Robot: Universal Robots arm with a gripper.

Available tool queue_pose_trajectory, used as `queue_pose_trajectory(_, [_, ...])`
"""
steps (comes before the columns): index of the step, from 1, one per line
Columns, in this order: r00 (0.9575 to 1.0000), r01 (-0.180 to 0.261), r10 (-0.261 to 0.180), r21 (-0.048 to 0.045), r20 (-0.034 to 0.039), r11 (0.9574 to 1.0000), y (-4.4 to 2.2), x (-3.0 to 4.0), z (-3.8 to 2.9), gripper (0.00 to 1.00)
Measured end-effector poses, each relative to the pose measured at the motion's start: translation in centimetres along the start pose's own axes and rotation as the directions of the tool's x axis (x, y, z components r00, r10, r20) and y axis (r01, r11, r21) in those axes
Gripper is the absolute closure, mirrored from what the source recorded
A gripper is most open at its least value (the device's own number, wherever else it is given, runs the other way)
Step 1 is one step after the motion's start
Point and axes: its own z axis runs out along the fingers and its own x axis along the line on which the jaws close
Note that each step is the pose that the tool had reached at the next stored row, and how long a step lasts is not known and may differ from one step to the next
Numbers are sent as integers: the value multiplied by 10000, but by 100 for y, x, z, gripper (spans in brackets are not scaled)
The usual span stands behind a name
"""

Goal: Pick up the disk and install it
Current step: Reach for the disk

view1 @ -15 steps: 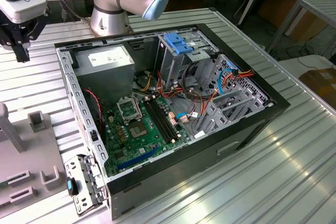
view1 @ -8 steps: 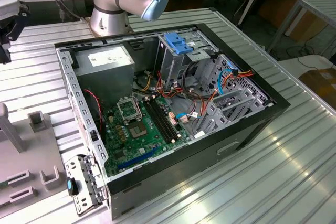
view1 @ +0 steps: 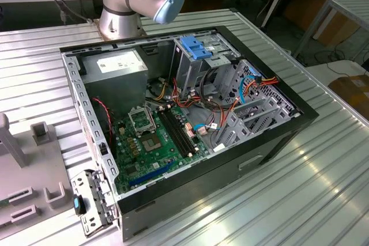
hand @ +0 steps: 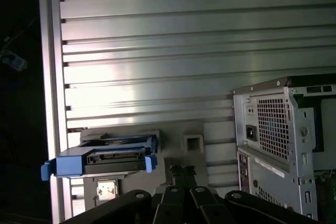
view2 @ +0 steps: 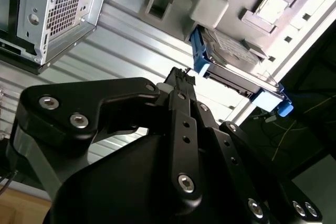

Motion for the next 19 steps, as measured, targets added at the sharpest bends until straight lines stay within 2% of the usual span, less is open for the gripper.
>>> queue_pose_trajectory(3, [10000,1,-1,1,-1,10000,-1,106,-3,89])
queue_pose_trajectory(6, [10000,1,-1,0,1,10000,-11,253,-6,89])
queue_pose_trajectory(8, [10000,0,0,1,-1,10000,-16,313,-9,89])
queue_pose_trajectory(9, [10000,1,-1,0,0,10000,-21,378,-10,89])
queue_pose_trajectory(15, [10000,0,0,0,0,10000,-37,603,-17,89])
queue_pose_trajectory(19, [10000,1,-1,1,-1,10000,-54,821,-23,89])
